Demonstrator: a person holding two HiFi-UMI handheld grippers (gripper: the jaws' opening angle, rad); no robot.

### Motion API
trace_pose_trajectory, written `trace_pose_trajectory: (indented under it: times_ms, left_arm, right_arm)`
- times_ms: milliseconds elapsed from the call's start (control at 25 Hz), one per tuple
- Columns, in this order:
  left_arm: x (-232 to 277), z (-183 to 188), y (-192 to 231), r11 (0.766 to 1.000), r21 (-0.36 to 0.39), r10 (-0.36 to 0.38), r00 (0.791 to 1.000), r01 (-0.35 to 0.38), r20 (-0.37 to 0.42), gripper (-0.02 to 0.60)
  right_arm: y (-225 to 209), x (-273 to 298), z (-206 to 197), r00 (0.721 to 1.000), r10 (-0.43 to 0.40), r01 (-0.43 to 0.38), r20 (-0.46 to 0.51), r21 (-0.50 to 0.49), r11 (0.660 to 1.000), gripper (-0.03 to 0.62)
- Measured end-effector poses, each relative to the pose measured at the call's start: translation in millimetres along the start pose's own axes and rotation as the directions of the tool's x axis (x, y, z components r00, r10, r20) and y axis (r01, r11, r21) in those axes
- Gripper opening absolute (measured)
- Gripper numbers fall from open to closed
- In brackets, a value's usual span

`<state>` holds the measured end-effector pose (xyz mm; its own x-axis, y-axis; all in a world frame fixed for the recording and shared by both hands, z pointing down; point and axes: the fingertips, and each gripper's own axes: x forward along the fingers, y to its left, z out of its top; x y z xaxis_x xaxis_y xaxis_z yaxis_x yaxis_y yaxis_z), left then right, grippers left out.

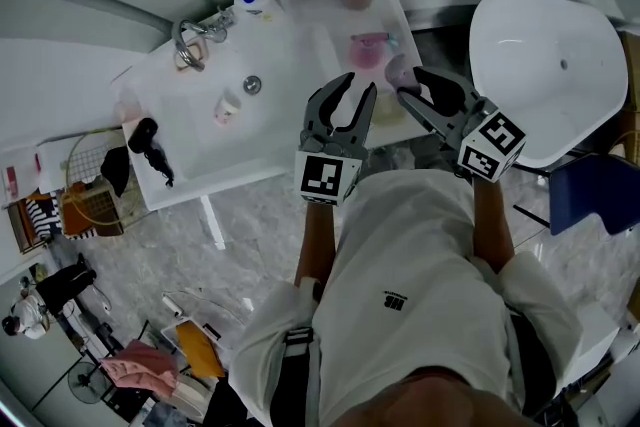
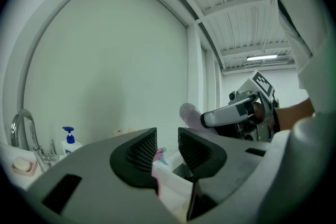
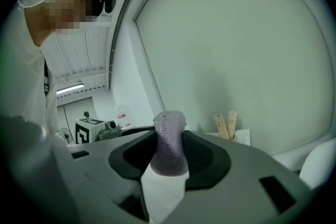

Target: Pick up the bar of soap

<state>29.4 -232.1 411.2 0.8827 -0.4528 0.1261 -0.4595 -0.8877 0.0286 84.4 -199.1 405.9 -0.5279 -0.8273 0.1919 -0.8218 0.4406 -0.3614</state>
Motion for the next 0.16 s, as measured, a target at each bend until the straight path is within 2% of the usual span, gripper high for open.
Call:
trace_pose_trajectory:
  times_ms: [160]
  left_arm:
    - [0.0, 1.5, -4.6, 1.000, -0.024, -0.007, 1.000, 0.008, 0.014, 0.141]
  right_arm:
    - [2.4, -5.7, 0.2, 1.000, -0.012, 0.012, 0.002, -0.015, 1.000, 0.186]
